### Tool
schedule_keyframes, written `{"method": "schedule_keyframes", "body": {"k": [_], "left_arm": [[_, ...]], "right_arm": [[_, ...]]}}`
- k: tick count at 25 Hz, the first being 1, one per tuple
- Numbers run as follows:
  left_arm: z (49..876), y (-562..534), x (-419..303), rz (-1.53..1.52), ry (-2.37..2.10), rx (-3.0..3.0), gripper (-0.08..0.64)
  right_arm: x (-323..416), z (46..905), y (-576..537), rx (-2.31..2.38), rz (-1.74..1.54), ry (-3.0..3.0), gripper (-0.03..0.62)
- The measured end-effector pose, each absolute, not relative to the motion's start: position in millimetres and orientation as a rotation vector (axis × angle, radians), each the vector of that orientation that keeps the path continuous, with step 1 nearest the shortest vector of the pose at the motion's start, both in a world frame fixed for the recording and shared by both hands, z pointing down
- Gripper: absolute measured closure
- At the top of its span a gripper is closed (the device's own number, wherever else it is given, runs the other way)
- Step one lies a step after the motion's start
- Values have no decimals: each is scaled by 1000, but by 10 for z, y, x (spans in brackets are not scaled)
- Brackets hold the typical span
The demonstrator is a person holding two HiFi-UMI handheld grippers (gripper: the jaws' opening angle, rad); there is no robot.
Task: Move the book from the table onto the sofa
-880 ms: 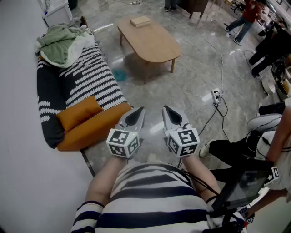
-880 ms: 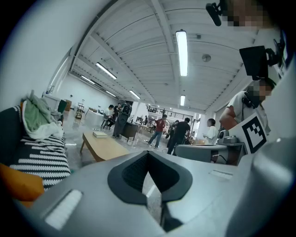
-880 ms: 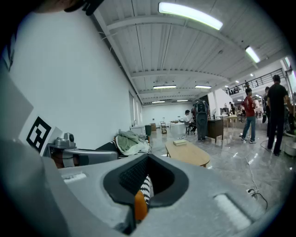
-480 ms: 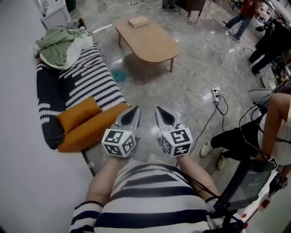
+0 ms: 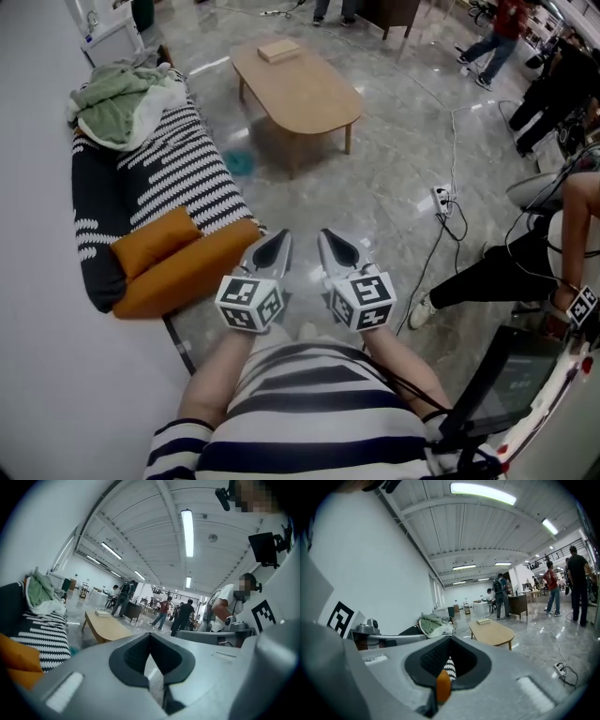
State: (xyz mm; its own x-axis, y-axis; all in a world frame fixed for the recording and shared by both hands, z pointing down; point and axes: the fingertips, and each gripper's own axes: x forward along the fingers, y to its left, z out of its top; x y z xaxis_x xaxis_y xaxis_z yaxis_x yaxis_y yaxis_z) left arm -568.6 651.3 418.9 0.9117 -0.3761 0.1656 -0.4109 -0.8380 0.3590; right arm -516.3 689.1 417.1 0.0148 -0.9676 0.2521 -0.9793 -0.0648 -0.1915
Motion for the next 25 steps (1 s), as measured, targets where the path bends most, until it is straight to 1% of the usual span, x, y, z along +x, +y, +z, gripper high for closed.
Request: {"method": "schedule_keyframes", "body": {"k": [7,18,25], "left_arm": [[4209,6459,-5562,140,-585,2676,555],[4231,6140,-5120,130,-591,2681,555],[4295,5565,-4668,141,-567,2661,555]], "right_arm": [[-4972,4178,6885,2226,499,-2120,595],[-4512,4211,6637,2280,508,-2068,595],[-4056,4219,6063,2289,518,-2036,595]]}}
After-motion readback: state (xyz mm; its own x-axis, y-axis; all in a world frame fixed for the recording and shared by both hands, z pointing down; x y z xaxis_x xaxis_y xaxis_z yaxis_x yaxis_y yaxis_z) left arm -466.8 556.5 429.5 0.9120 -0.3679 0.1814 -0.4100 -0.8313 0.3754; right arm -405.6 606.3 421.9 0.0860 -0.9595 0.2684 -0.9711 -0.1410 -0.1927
